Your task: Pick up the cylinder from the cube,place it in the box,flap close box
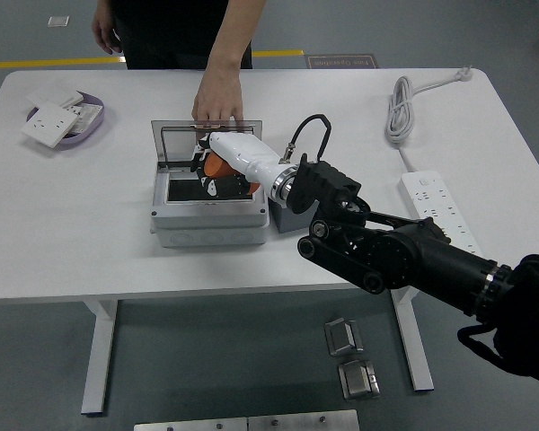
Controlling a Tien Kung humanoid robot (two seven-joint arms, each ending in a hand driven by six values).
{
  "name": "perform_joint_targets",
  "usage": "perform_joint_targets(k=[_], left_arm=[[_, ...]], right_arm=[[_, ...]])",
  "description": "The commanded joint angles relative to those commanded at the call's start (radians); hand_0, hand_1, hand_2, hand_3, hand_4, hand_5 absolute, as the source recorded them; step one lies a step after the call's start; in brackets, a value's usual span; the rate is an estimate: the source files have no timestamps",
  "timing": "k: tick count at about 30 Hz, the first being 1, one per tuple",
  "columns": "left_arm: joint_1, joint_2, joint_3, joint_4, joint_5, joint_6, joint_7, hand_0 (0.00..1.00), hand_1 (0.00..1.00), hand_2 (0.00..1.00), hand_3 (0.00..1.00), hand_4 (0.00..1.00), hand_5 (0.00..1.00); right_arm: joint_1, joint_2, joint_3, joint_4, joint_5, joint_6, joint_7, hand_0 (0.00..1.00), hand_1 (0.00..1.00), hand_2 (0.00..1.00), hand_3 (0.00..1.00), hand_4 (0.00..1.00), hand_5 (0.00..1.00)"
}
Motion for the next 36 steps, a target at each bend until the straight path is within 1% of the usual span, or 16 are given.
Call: perform_joint_targets(k=[5, 17, 24, 34, 35, 36], left_arm=[[-0.002, 0.004, -0.003, 0.000, 0.004, 0.001, 0.003, 0.563, 0.595, 0.553, 0.574, 0.625, 0.313], [-0.004, 0.011, -0.005, 0.000, 0.005, 0.002, 0.005, 0.563, 0.594, 0.553, 0.574, 0.626, 0.316], [-0.009, 0.015, -0.008, 0.000, 0.011, 0.001, 0.005, 0.563, 0.594, 0.553, 0.574, 0.624, 0.313], [-0.010, 0.017, -0.013, 0.000, 0.018, 0.001, 0.009, 0.563, 0.593, 0.553, 0.575, 0.623, 0.312], [-0.011, 0.017, -0.013, 0.000, 0.018, 0.001, 0.008, 0.562, 0.593, 0.553, 0.575, 0.622, 0.311], [-0.011, 0.018, -0.012, 0.000, 0.018, 0.001, 0.008, 0.562, 0.593, 0.553, 0.575, 0.622, 0.311]], right_arm=[[0.046, 0.000, -0.058, -0.027, -0.017, 0.026, -0.029, 0.312, 0.526, 0.528, 0.549, 0.167, 0.002], [0.122, 0.000, -0.157, -0.048, -0.031, 0.076, -0.070, 0.316, 0.538, 0.540, 0.568, 0.170, 0.002], [0.130, 0.000, -0.194, -0.052, -0.020, 0.079, -0.073, 0.317, 0.542, 0.543, 0.572, 0.177, 0.002], [0.130, 0.000, -0.198, -0.061, -0.001, 0.088, -0.050, 0.321, 0.546, 0.550, 0.581, 0.187, 0.002], [0.129, 0.000, -0.197, -0.063, -0.002, 0.089, -0.048, 0.444, 0.585, 0.579, 0.631, 0.172, 0.002], [0.129, 0.000, -0.196, -0.065, -0.003, 0.091, -0.046, 0.444, 0.585, 0.579, 0.631, 0.172, 0.002]])
